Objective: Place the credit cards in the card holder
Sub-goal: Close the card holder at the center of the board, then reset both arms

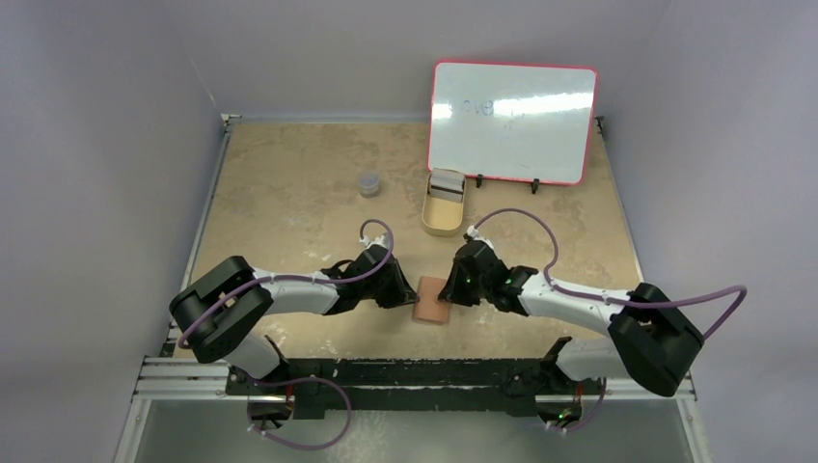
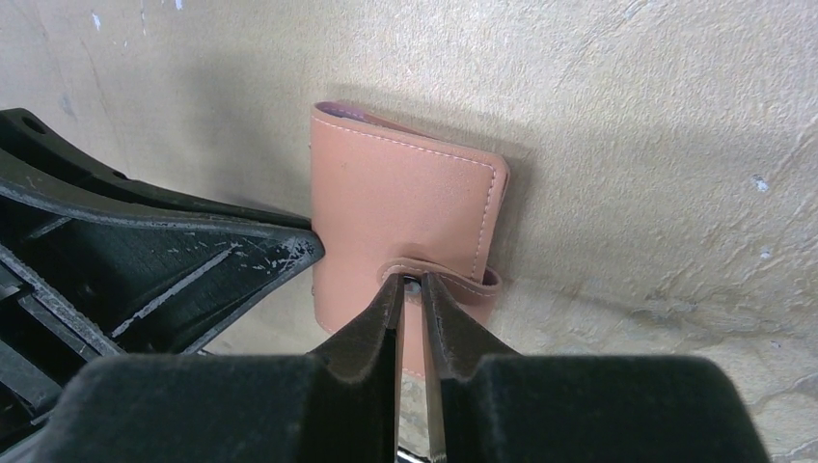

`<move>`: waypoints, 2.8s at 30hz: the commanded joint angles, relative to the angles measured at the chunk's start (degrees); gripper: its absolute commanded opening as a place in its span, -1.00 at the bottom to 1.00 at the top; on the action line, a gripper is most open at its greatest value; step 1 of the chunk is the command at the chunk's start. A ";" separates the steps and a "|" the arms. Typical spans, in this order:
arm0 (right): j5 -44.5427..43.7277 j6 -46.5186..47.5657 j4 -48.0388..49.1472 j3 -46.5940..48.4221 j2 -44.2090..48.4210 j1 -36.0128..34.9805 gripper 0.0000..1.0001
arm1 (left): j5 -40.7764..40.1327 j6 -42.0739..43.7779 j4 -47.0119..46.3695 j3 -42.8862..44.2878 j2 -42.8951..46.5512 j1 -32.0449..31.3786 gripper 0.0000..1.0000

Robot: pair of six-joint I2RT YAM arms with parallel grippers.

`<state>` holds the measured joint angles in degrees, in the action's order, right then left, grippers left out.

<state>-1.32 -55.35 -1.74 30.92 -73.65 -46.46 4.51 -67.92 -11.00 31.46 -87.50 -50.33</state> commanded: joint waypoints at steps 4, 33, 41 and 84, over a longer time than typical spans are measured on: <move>-0.73 0.97 -1.56 2.83 -2.05 -0.17 -0.74 | 0.06 0.85 0.03 0.82 0.70 -0.38 -0.71; 1.36 8.58 -13.72 9.21 -21.07 -0.54 -0.83 | 1.01 0.50 -3.00 -0.66 0.71 -0.33 -0.71; 0.75 10.33 -17.53 12.31 -22.93 -0.56 -0.83 | -0.66 2.00 -0.63 -0.41 3.02 -0.37 -0.71; -20.66 16.33 -17.67 21.55 37.53 -0.56 0.99 | -36.67 19.21 45.41 27.34 46.27 -0.30 0.37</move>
<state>-21.54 -38.94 -21.19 52.36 -36.10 -46.92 -31.77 -48.47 37.21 60.07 -42.09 -50.39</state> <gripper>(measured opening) 0.992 0.678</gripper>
